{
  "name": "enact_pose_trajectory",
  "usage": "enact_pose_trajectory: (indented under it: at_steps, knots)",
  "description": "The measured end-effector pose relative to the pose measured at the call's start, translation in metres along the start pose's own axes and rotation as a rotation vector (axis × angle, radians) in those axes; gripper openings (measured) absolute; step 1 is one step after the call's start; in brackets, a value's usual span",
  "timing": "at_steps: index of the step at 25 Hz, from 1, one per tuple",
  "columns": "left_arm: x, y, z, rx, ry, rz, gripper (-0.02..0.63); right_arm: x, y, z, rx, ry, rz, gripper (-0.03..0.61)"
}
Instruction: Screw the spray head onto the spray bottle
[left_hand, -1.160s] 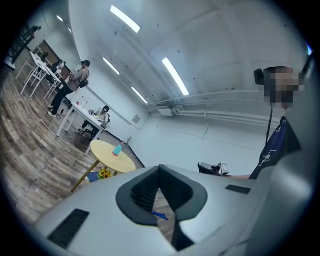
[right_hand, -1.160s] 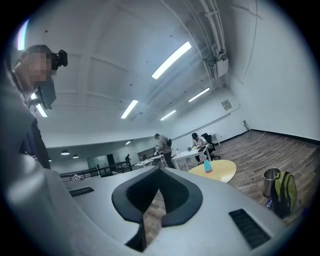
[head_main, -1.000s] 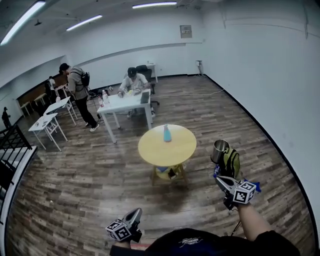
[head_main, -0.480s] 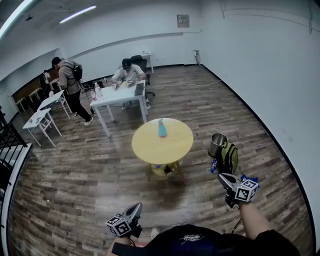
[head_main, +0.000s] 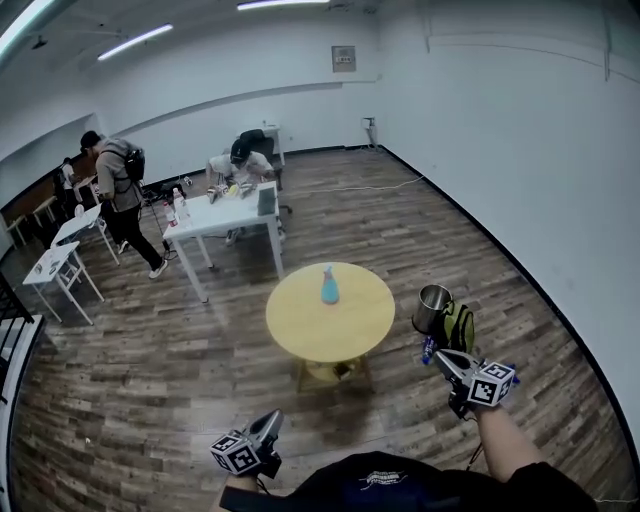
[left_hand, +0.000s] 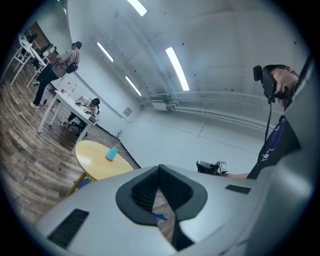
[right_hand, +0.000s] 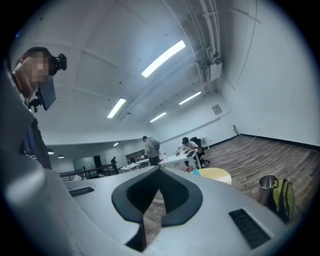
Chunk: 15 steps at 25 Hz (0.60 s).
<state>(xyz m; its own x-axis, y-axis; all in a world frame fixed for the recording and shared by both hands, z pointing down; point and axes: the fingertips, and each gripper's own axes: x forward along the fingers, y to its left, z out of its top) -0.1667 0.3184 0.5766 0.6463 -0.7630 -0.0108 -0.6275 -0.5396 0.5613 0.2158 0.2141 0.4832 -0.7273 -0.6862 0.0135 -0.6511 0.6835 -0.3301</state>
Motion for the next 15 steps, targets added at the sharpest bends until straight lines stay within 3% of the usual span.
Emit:
enact_pose_trajectory:
  at_steps: [6,15]
  knots:
    - [-0.008,0.065,0.039,-0.005,0.030,-0.009,0.009,0.068,0.013,-0.002,0.000,-0.015,-0.014,0.011]
    - [0.018,0.110,0.048,-0.036,0.042,0.034,0.009,0.118,-0.030,-0.011,0.033,0.020,-0.011,0.011]
